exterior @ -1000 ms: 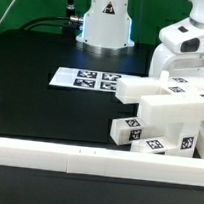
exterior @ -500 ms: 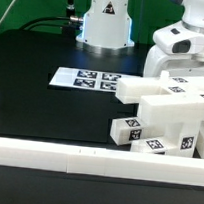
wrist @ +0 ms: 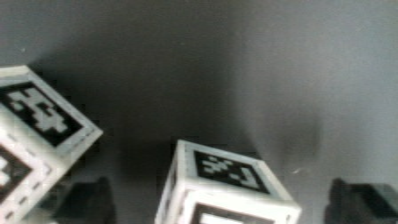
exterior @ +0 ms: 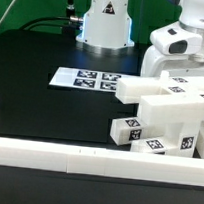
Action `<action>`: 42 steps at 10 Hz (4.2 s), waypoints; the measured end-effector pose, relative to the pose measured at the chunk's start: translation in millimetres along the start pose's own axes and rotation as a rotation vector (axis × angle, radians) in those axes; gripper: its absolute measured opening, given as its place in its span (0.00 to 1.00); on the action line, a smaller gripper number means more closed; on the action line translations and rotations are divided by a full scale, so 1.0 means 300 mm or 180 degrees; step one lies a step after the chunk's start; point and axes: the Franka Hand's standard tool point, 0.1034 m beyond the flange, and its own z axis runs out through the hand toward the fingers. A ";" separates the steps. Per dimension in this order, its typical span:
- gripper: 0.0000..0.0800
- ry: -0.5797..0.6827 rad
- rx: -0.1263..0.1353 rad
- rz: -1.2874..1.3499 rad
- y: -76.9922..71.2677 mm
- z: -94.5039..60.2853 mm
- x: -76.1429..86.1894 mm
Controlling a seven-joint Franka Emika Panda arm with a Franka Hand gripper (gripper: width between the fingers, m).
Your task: Assemble chair
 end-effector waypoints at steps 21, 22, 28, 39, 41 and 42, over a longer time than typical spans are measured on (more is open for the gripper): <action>0.36 -0.0256 0.0147 0.0225 0.176 -0.455 0.209; 0.36 -0.0172 0.0147 0.0292 0.193 -0.508 0.318; 0.36 -0.0059 0.0111 0.0222 0.198 -0.489 0.406; 0.36 -0.0052 0.0089 -0.0030 0.311 -0.479 0.513; 0.36 0.0016 0.0075 -0.0028 0.309 -0.475 0.519; 0.36 0.0050 0.0069 -0.0031 0.307 -0.476 0.523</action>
Offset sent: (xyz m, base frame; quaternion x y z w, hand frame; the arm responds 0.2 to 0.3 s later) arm 0.0016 -0.0018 -0.0005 0.0016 0.0017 -0.0030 1.0000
